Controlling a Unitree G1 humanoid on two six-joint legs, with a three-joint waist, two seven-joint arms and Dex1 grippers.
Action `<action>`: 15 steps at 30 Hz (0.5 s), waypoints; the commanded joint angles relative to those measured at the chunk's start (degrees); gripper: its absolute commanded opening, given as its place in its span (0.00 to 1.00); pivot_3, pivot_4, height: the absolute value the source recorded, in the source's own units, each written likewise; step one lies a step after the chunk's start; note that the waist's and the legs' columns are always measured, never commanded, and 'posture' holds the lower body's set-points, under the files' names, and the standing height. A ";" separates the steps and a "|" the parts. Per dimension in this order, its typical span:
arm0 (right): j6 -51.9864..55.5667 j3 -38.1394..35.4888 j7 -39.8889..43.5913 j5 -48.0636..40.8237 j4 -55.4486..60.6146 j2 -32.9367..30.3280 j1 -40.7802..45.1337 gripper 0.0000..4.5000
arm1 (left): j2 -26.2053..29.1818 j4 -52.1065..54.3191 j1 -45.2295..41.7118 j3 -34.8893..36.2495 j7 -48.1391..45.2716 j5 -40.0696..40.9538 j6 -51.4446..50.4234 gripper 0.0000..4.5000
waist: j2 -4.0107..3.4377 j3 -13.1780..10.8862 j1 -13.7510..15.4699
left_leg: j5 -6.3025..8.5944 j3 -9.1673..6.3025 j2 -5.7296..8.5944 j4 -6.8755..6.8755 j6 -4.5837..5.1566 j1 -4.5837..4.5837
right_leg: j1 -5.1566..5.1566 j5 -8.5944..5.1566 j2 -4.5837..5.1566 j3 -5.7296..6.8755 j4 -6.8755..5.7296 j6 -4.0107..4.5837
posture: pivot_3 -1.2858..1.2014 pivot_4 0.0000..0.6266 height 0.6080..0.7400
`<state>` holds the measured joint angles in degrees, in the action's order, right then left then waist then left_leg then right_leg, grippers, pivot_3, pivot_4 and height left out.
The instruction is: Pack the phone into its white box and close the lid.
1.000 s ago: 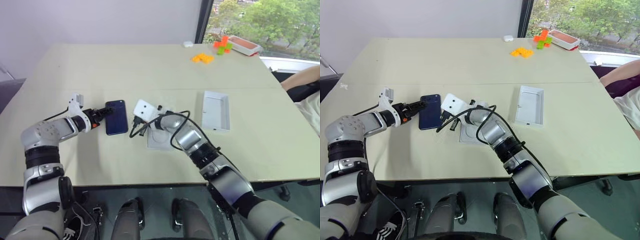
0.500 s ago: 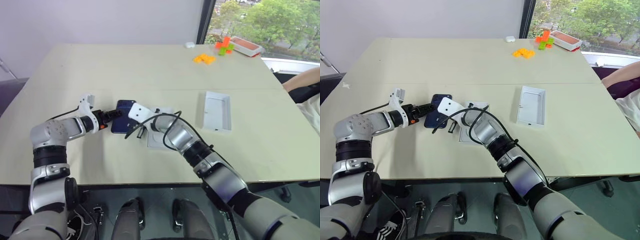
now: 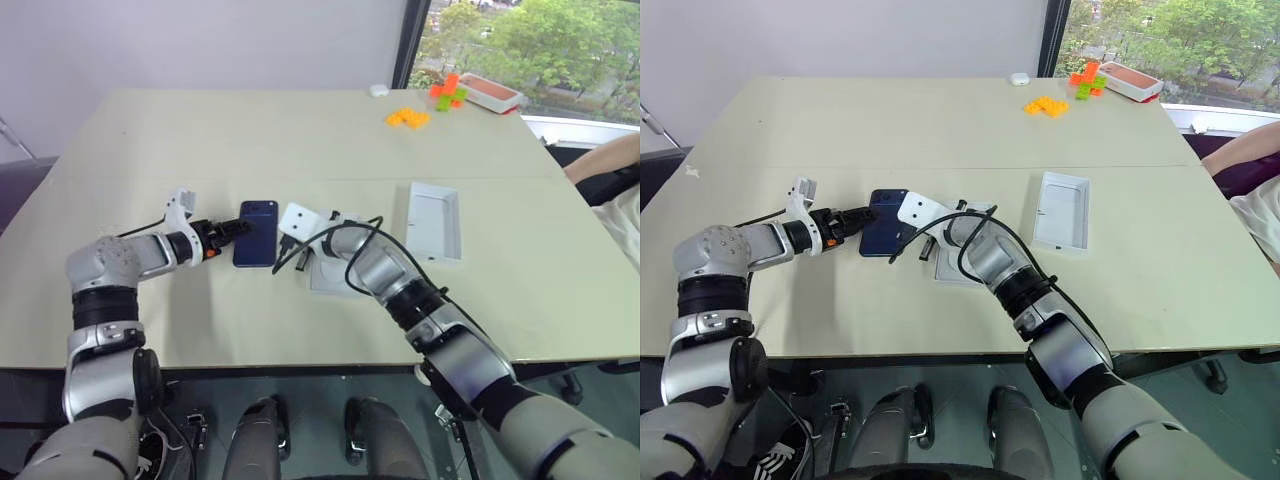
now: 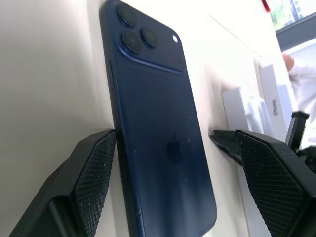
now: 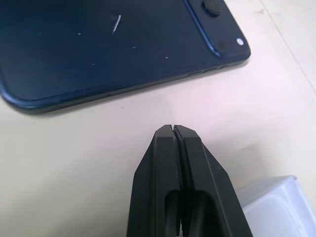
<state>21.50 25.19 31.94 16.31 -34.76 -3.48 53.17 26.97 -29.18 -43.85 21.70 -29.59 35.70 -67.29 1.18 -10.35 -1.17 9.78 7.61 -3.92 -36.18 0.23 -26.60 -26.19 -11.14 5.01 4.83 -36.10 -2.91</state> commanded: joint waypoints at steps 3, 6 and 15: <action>-2.17 0.10 -1.64 0.70 -2.23 2.47 2.14 0.01 | -2.36 -1.35 -1.11 -0.88 2.16 -0.04 -3.91 0.90 | 0.00 0.00 0.14 | 0.00 0.01 0.01 -0.01 0.00 0.00 | 0.04 0.00 0.02 0.00 0.01 0.00 | 0.52 0.24 1.00; -2.58 0.41 -1.47 0.89 -2.75 3.05 1.87 0.01 | -3.08 -1.20 -1.53 -1.15 2.71 0.18 -6.17 0.90 | 0.01 0.01 0.12 | 0.00 0.02 0.03 -0.03 0.00 0.01 | 0.10 -0.01 0.05 0.00 0.06 -0.01 | 0.52 0.24 1.00; -2.97 -0.12 -0.90 1.07 -2.98 2.66 1.95 0.01 | -5.89 -0.17 -4.04 5.43 3.20 4.54 -13.80 0.90 | 0.02 0.02 0.23 | 0.00 -0.01 0.02 0.03 0.00 0.06 | 0.14 -0.02 0.04 0.00 0.08 -0.04 | 0.52 0.24 1.00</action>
<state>19.59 24.48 30.62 17.42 -37.71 -1.76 53.85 24.12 -29.21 -46.41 27.23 -25.52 36.61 -77.66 1.19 -10.33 -0.95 9.78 7.60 -3.90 -36.16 0.23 -26.53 -26.04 -11.17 5.06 4.83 -36.01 -2.95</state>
